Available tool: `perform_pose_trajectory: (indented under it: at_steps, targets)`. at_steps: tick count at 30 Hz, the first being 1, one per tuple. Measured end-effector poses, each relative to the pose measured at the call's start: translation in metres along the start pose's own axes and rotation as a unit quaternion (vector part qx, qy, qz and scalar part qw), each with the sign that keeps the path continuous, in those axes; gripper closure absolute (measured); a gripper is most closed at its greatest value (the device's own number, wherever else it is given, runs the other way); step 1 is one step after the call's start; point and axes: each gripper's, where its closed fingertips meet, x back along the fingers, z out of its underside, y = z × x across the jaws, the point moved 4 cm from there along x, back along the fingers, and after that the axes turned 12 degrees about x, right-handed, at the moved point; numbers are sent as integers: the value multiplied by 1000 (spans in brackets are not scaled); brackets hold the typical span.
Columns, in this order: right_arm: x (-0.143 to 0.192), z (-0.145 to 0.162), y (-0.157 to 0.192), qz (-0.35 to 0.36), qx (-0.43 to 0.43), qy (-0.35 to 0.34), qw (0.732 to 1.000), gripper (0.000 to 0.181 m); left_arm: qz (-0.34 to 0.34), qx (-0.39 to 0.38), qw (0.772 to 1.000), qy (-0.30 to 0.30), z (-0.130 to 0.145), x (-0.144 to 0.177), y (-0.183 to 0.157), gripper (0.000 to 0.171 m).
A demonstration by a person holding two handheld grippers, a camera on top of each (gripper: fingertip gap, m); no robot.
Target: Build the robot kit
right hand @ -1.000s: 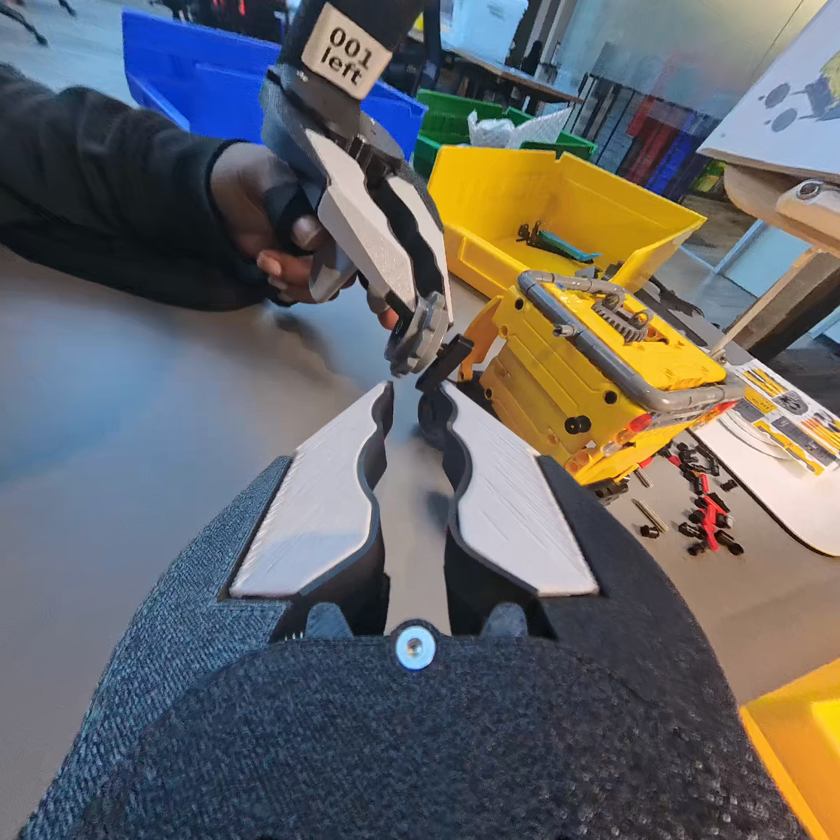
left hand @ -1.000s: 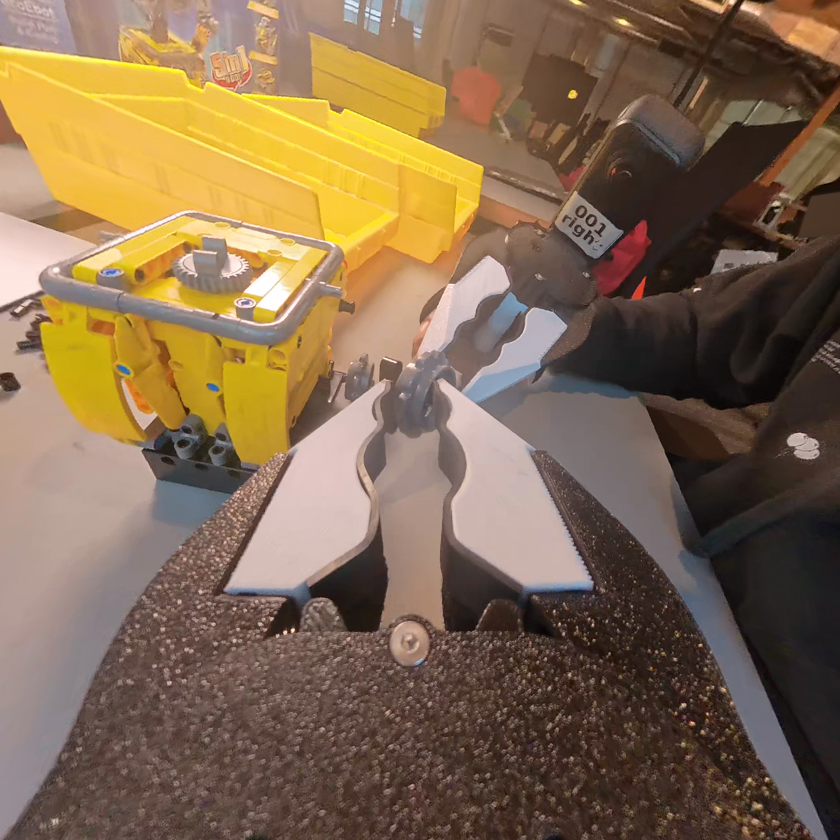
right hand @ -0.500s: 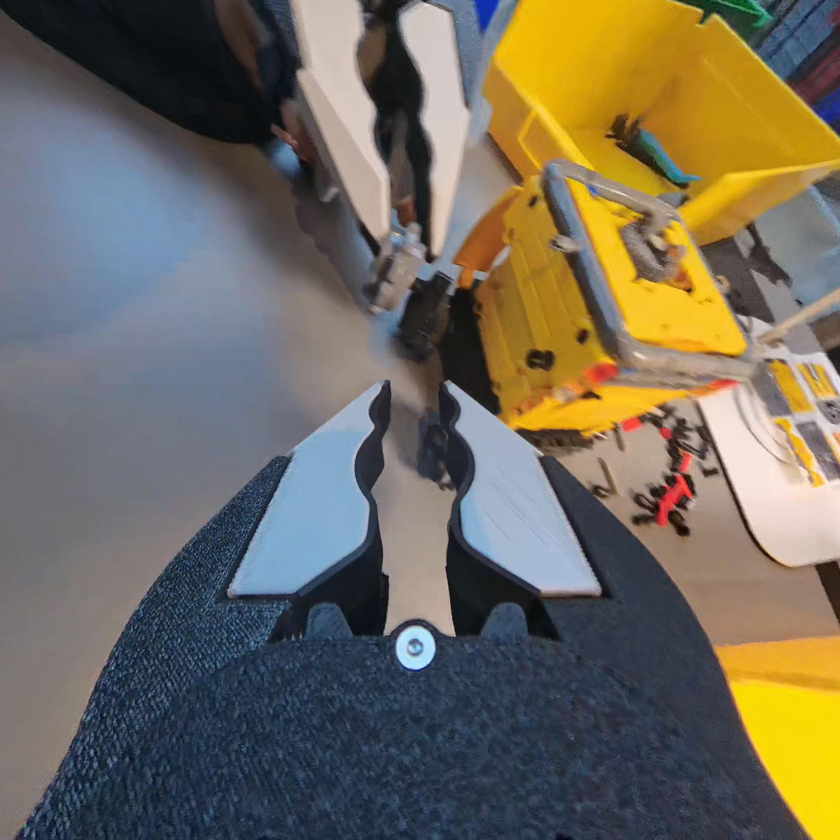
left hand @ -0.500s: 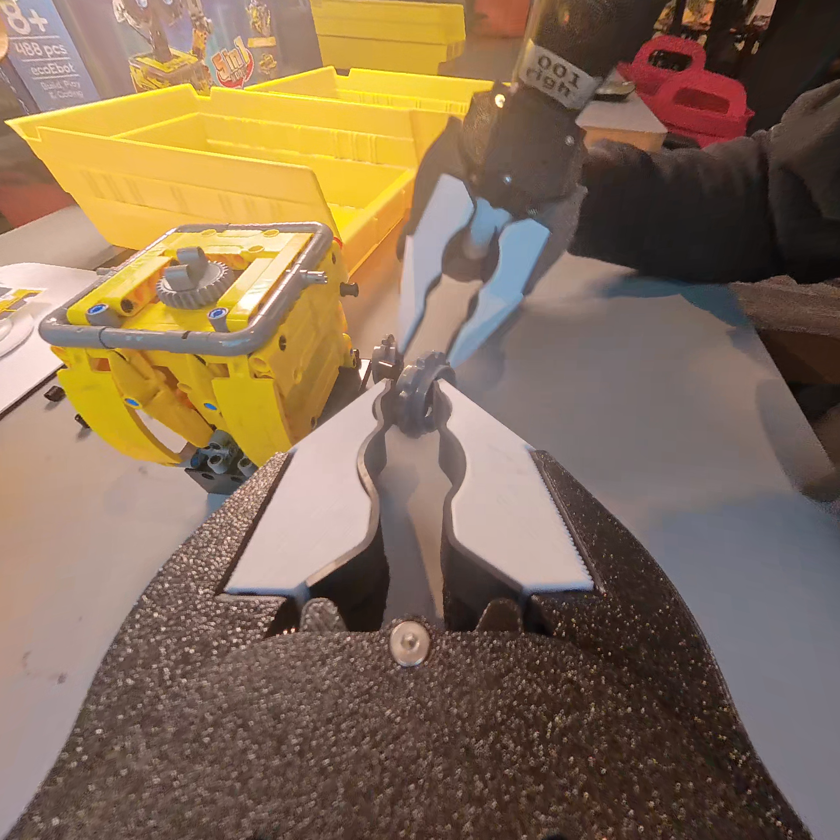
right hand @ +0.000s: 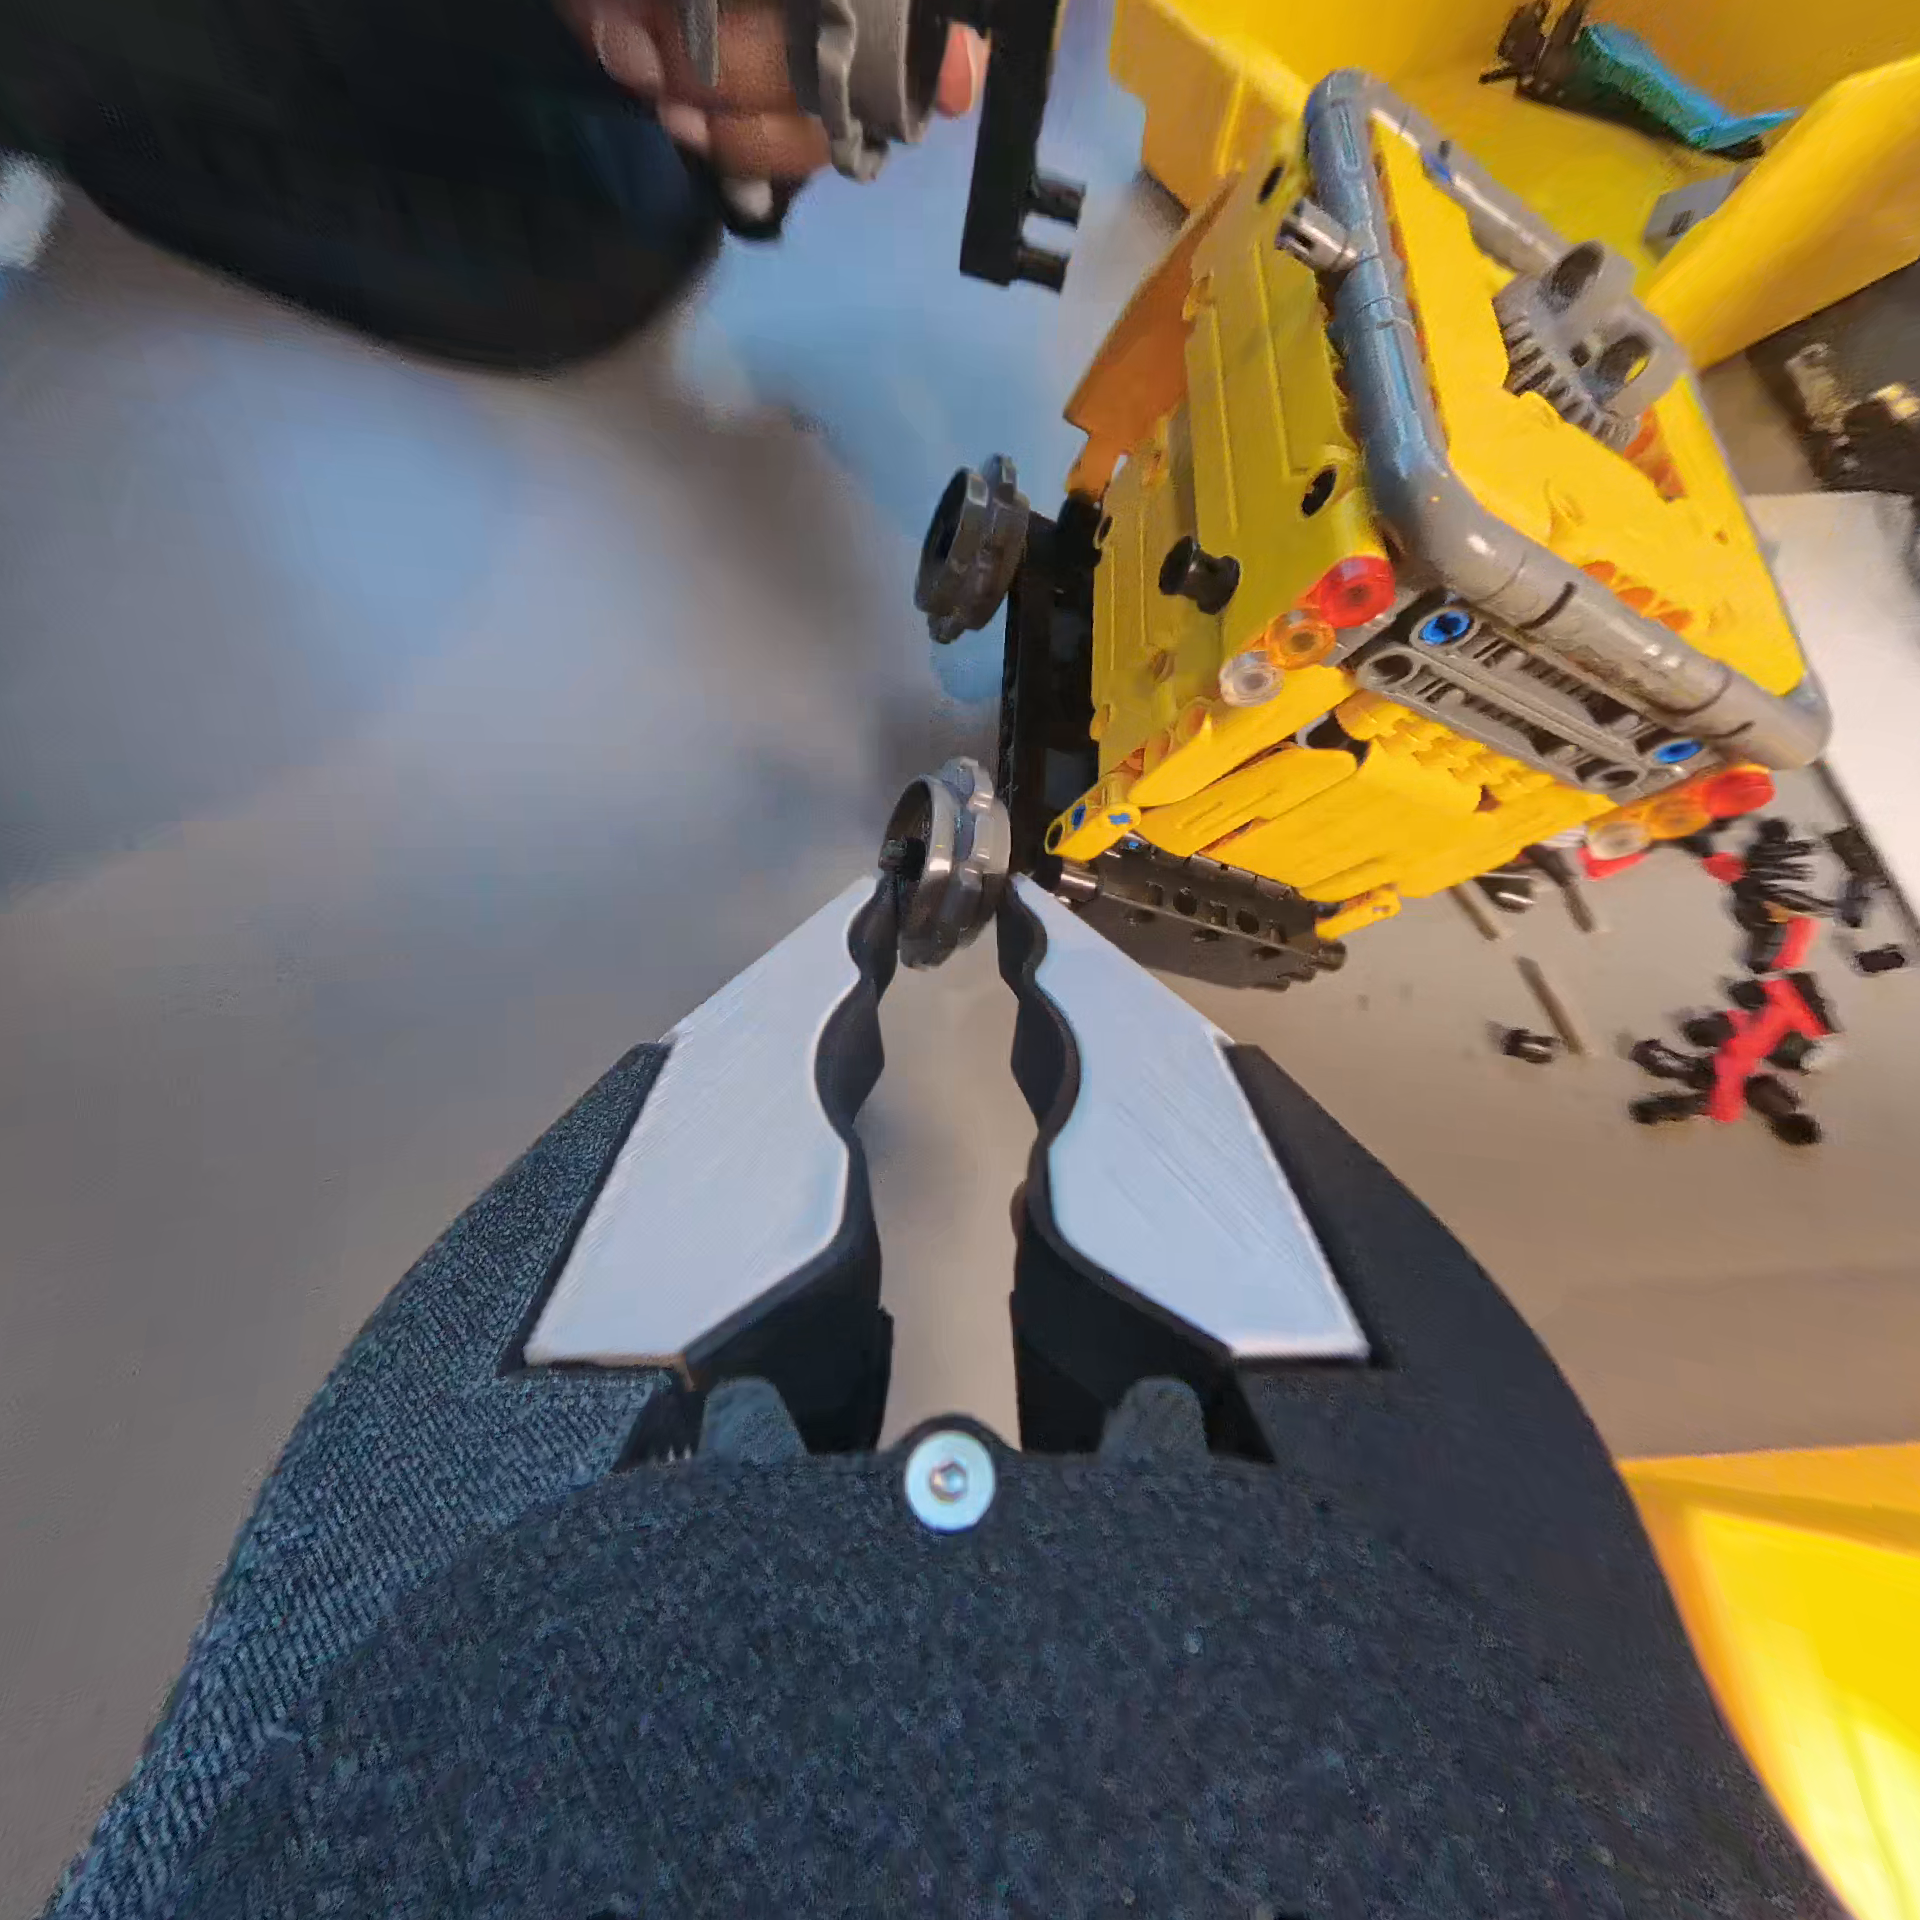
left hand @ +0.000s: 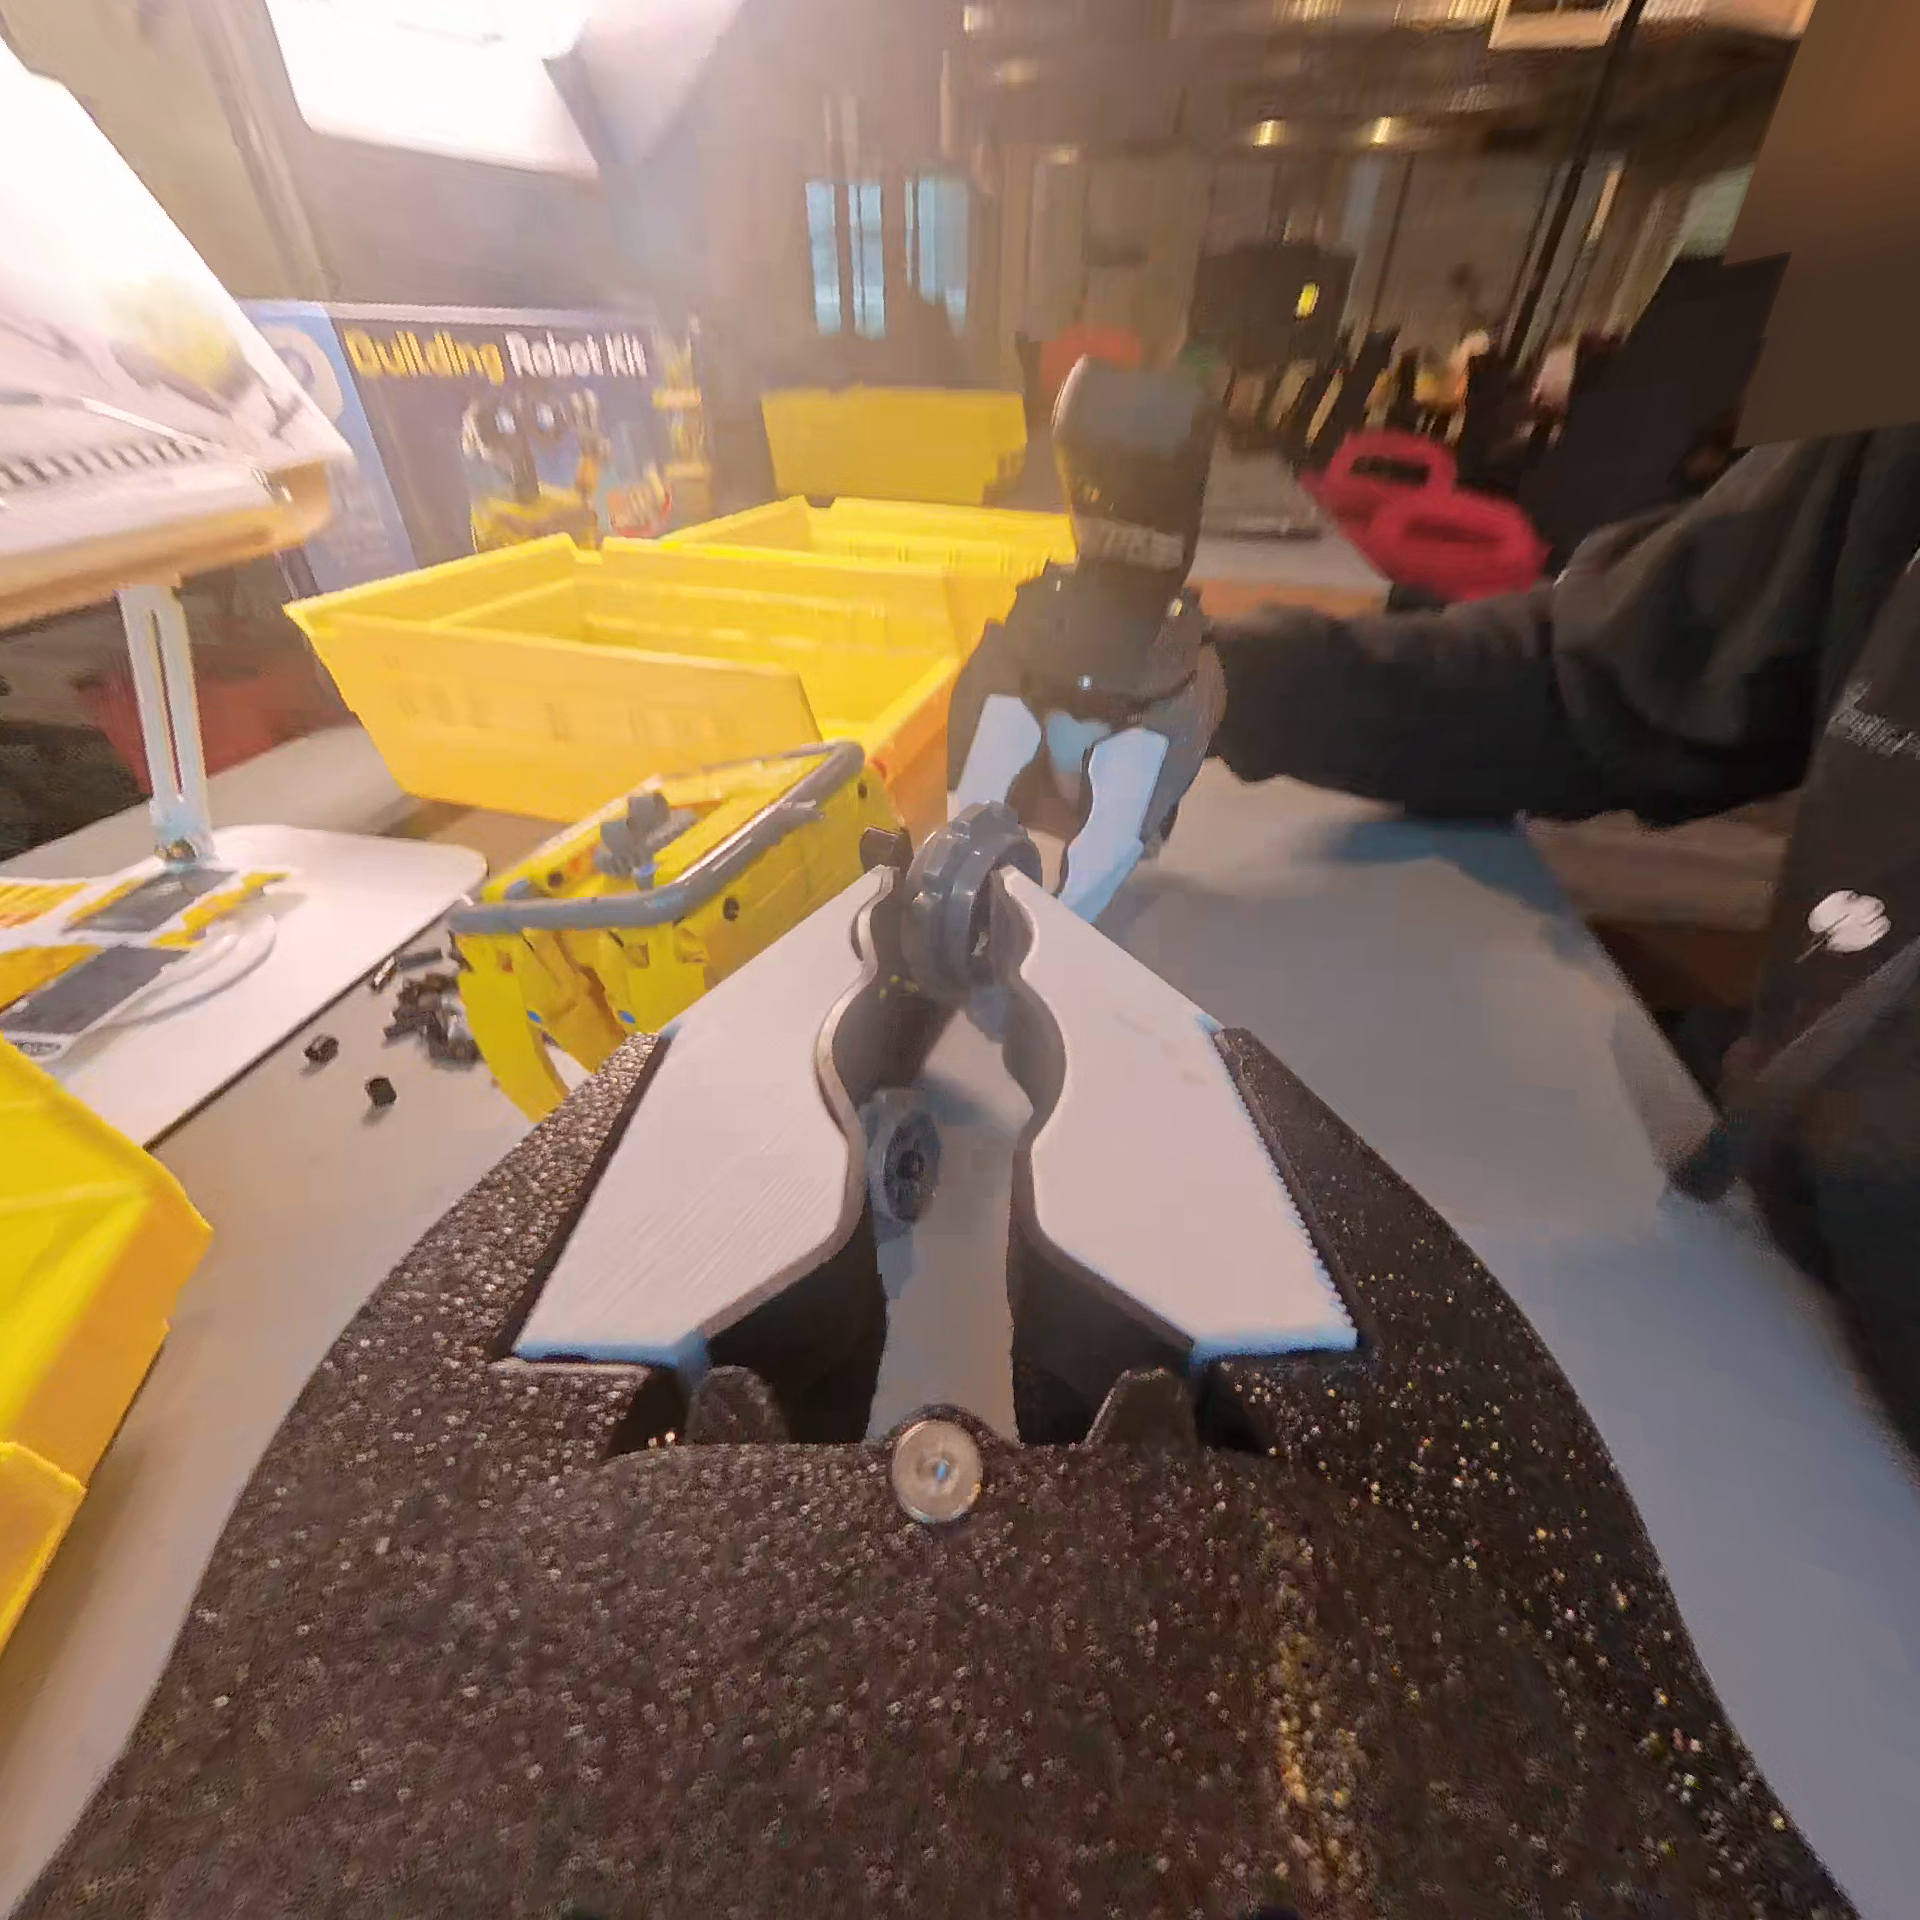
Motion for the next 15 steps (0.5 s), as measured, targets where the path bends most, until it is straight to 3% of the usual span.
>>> perform_pose_trajectory:
  at_steps: [4,8,15]
  targets:
    - [20,-25,18,-89,-117,-62,987,163,39,48,996,-63,-24,21,-3,158]
    - [34,-43,34,-154,-289,-116,938,162,83,84,991,-68,-30,23,-14,158]
    - [29,-53,45,-100,-471,-209,851,162,99,179,979,-13,-16,7,-14,158]
